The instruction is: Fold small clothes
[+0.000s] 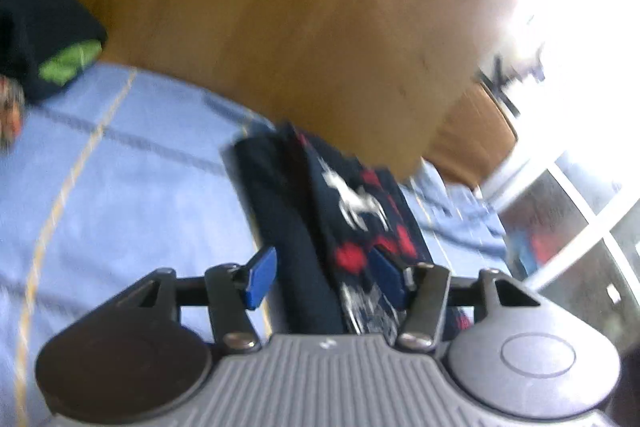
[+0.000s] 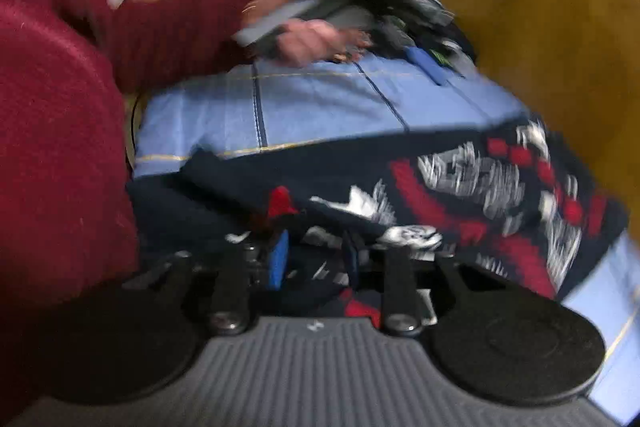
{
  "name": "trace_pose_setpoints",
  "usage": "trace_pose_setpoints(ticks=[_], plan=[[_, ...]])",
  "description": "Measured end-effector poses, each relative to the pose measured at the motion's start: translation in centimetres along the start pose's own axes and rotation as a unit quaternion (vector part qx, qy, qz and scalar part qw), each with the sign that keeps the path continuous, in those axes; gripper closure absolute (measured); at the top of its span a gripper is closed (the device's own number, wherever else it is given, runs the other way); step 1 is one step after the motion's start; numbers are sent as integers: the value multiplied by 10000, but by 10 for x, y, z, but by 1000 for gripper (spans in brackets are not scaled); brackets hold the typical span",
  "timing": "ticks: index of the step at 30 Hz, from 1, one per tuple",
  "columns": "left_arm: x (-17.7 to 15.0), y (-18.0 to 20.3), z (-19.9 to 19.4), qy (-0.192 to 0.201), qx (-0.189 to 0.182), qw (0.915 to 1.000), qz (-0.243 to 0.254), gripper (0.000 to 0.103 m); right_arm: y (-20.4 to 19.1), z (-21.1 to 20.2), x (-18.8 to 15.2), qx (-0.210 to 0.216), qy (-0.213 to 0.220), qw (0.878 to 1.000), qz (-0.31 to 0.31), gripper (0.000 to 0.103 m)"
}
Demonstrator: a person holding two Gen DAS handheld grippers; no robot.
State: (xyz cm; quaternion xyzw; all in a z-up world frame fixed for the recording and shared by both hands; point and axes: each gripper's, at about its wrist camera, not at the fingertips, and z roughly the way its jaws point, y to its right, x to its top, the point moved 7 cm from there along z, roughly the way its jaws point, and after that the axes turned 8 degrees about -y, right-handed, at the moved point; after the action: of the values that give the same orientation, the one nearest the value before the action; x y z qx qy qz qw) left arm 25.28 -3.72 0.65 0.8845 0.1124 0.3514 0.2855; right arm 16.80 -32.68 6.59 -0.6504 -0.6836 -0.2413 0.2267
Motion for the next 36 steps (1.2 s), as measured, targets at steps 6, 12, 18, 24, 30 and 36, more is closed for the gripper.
trace_pose_setpoints(ticks=[6,12,18,24,30,36], plan=[[-48,28,-2,-199,-151,9996,131,50,33,-57,0,-196,1466,9752,1647,61],[-79,54,-4,-508,-300,9979,285,50,64,-54,-14,20,1989,9301,3088,59],[-90,62,19,-682,37,9968,411,65,41,-34,-22,-263,1641,9376,3056,60],[-81,44,28,-682,306,9971,148,97,-2,-13,-34,-507,884,9570,2717,60],[-87,54,28,-603,550,9958,414,96,-1,-21,-35,-1105,927,9449,2938,95],[-86,53,21,-532,528,9970,199,94,20,-114,-22,-727,2608,8896,3679,95]])
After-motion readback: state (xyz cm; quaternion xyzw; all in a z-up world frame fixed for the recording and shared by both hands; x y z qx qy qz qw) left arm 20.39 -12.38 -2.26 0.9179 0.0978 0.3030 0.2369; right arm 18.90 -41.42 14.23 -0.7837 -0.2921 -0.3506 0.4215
